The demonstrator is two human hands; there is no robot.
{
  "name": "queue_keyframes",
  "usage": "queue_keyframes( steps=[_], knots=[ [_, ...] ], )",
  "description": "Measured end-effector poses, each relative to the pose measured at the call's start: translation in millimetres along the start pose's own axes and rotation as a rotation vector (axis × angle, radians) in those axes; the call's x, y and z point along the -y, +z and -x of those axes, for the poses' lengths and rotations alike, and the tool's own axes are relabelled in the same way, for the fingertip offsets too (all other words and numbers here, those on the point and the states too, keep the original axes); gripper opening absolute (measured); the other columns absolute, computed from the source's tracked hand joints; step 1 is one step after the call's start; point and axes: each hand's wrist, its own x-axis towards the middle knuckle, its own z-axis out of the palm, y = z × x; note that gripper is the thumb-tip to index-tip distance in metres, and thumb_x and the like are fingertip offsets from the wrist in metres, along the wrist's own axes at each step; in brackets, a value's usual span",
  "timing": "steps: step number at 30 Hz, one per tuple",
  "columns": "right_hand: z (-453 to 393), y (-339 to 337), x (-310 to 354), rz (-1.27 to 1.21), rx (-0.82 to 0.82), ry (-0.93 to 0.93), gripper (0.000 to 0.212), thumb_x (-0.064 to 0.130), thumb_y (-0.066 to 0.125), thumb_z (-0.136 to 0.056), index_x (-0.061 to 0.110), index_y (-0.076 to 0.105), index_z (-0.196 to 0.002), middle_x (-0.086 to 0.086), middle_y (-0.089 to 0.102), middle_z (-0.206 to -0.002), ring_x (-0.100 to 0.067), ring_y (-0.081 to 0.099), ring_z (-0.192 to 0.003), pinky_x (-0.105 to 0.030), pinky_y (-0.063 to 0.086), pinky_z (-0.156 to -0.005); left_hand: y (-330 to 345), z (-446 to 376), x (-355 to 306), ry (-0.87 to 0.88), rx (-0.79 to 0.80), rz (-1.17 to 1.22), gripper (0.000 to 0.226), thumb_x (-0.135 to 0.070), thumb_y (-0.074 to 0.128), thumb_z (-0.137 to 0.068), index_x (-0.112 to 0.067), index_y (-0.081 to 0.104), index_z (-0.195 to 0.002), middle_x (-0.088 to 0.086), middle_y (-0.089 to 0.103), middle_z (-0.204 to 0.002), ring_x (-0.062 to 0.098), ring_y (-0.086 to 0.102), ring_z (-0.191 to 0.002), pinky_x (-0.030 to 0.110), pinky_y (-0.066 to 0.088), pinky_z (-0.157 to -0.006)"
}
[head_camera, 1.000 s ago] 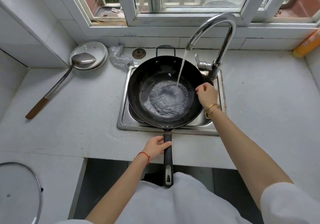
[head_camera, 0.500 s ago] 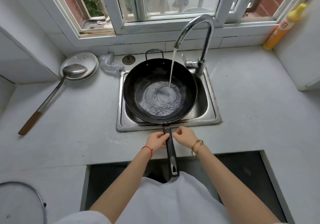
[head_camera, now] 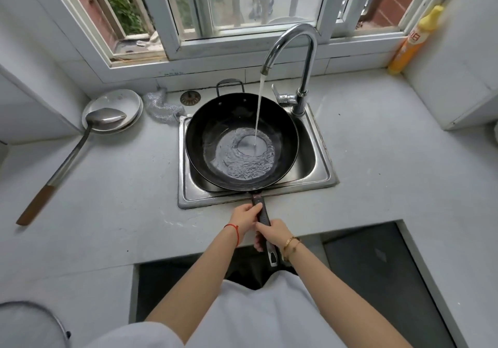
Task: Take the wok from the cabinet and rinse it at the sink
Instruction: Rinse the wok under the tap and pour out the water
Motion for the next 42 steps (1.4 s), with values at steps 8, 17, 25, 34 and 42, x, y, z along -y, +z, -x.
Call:
queue_keyframes(
  steps=[8,17,25,34,42],
  knots=[
    [0,9,-1,0.02,-0.154,-0.012,0.029,0.024,0.057,-0.093,0.008,0.057,-0.069,-0.006,0.058,-0.053,-0.014,0.054,-0.036,-0.021,0.046,-0.036,16,8,-7,-0.05,0.055,0.144,0.026,-0.021,0.041,-0.104,-0.001,0.057,-0.105,0.011,0.068,-0.102,0.019,0.066,-0.086,0.024,0.057,-0.064],
    [10,12,0,0.056,-0.235,-0.125,0.019,0.022,0.053,-0.095,0.008,0.057,-0.084,-0.006,0.055,-0.054,-0.01,0.048,-0.027,-0.019,0.04,-0.03,24,9,-8,-0.031,-0.007,0.164,0.023,-0.019,0.037,-0.105,-0.002,0.05,-0.109,0.008,0.061,-0.082,0.019,0.063,-0.076,0.029,0.054,-0.074],
    [22,7,5,0.057,-0.287,-0.171,0.027,0.029,0.053,-0.094,0.004,0.064,-0.088,-0.009,0.058,-0.059,-0.018,0.052,-0.035,-0.022,0.042,-0.033,33,19,-14,0.02,0.004,0.26,0.022,-0.017,0.037,-0.105,-0.004,0.052,-0.095,0.007,0.055,-0.075,0.017,0.056,-0.068,0.024,0.051,-0.067],
    [35,-3,6,0.114,-0.309,-0.246,0.023,0.032,0.057,-0.092,0.01,0.062,-0.084,-0.008,0.061,-0.063,-0.019,0.056,-0.04,-0.02,0.042,-0.032,36,29,-18,0.059,0.08,0.211,0.024,-0.019,0.035,-0.105,-0.005,0.053,-0.099,0.004,0.057,-0.078,0.015,0.055,-0.074,0.025,0.049,-0.076],
    [38,-18,7,0.084,-0.24,-0.268,0.02,0.026,0.057,-0.092,0.011,0.058,-0.077,-0.008,0.056,-0.052,-0.015,0.049,-0.031,-0.023,0.039,-0.031,49,34,-21,0.18,-0.015,0.08,0.018,-0.018,0.042,-0.103,-0.005,0.053,-0.097,0.006,0.061,-0.079,0.015,0.059,-0.073,0.023,0.053,-0.074]
  ],
)
